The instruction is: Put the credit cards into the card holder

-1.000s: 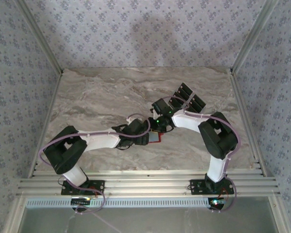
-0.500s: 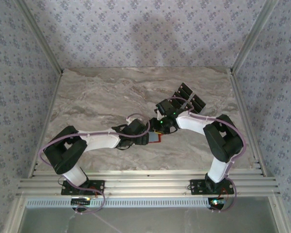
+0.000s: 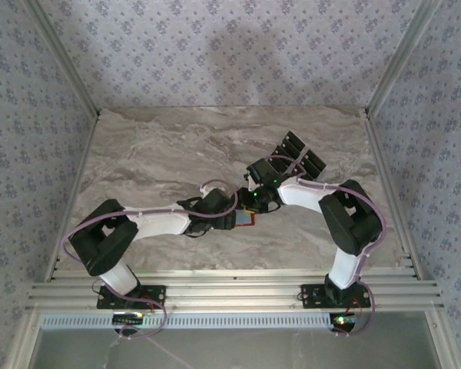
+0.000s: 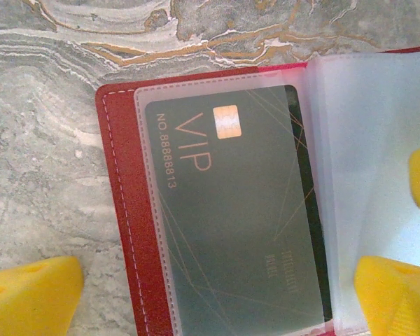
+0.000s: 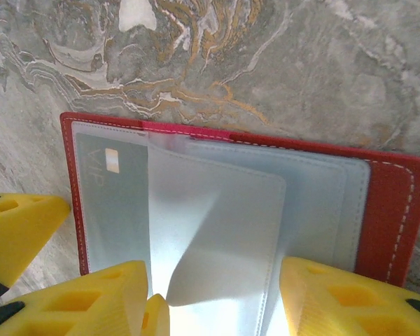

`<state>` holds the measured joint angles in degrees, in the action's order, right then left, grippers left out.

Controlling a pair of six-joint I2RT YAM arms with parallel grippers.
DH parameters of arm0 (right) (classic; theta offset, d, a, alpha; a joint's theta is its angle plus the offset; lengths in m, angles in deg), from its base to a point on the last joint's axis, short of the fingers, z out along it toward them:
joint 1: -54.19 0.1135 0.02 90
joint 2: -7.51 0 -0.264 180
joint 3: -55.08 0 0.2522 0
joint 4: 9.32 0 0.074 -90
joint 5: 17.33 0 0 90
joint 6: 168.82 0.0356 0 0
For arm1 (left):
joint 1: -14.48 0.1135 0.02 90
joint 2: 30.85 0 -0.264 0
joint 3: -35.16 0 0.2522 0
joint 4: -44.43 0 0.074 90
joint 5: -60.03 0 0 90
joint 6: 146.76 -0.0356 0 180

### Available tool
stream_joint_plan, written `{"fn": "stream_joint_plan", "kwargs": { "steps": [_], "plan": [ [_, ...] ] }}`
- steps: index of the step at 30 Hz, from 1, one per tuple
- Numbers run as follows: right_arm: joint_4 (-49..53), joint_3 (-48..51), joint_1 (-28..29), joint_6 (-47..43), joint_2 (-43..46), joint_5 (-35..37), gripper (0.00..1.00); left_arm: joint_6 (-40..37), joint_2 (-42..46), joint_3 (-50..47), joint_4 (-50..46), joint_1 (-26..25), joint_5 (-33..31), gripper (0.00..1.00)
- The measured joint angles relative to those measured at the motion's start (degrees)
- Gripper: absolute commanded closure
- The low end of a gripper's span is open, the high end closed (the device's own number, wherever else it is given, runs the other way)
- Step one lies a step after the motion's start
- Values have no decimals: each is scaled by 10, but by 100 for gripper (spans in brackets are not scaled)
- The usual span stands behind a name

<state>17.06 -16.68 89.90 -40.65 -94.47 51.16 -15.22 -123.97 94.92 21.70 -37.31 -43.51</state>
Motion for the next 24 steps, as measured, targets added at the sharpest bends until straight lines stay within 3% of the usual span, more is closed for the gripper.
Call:
{"fn": "stream_joint_plan", "kwargs": {
  "steps": [13, 24],
  "plan": [
    [-23, 0, 0, 14, -3, -20, 45, 1, 10, -2, -2, 0, 0, 0],
    [-16, -28, 25, 28, 14, -15, 45, 7, 161, -21, -69, 11, -26, 0]
  ]
}}
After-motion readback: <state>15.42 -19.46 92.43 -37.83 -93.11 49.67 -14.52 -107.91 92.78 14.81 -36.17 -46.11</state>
